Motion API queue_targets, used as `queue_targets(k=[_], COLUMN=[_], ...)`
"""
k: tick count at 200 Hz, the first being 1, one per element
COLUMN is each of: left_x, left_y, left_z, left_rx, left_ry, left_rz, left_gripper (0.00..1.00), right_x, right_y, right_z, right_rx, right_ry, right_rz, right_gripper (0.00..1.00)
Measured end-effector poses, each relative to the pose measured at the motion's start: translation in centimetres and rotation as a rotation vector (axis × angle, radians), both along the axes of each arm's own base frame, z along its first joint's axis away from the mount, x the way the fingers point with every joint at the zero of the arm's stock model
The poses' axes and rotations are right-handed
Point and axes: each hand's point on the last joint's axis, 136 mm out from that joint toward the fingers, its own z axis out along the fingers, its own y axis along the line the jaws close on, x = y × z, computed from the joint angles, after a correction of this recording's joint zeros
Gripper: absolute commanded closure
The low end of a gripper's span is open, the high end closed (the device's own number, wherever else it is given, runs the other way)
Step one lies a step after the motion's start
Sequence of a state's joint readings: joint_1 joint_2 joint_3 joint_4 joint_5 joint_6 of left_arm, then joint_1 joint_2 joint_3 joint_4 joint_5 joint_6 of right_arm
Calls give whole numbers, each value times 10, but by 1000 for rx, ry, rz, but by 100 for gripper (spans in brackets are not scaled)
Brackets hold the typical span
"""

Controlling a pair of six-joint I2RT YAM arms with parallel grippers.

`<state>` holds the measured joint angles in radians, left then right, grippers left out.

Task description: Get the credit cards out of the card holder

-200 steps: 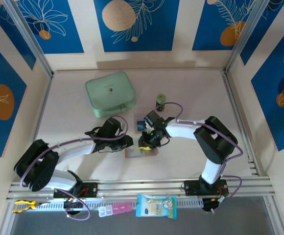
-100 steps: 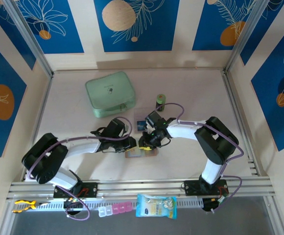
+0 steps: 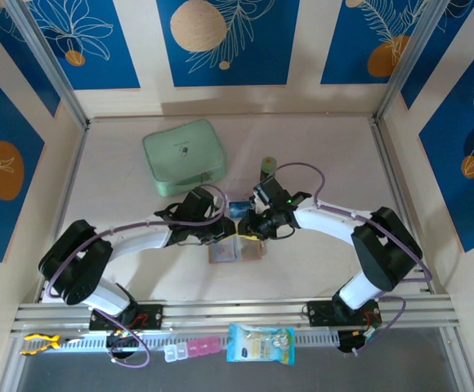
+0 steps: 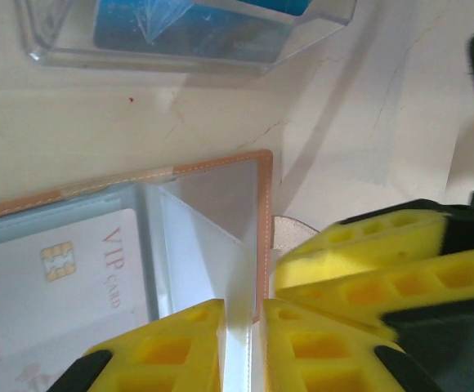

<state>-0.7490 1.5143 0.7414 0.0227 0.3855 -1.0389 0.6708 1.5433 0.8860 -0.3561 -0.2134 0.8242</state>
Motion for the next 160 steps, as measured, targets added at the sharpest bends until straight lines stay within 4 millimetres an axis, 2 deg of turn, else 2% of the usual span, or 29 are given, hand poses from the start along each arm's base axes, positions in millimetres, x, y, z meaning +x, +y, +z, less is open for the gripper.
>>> queue_targets(k=[36, 81, 118, 160], left_x=[-4, 1, 5, 5], left_y=[-5, -21, -38, -48], left_z=[-18, -24, -24, -21], left_rx=[31, 32, 18, 3], left_ry=[42, 61, 62, 61], left_rz=[-19, -44, -72, -93], left_gripper=[86, 85, 79, 70], right_x=[7, 5, 3, 3], right_y=[-10, -26, -35, -42], right_z=[19, 24, 26, 26], right_rx=[32, 27, 25, 19], right_ry=[-43, -42, -43, -36], right_rz=[-34, -66, -81, -98], right_gripper=[73, 73, 73, 73])
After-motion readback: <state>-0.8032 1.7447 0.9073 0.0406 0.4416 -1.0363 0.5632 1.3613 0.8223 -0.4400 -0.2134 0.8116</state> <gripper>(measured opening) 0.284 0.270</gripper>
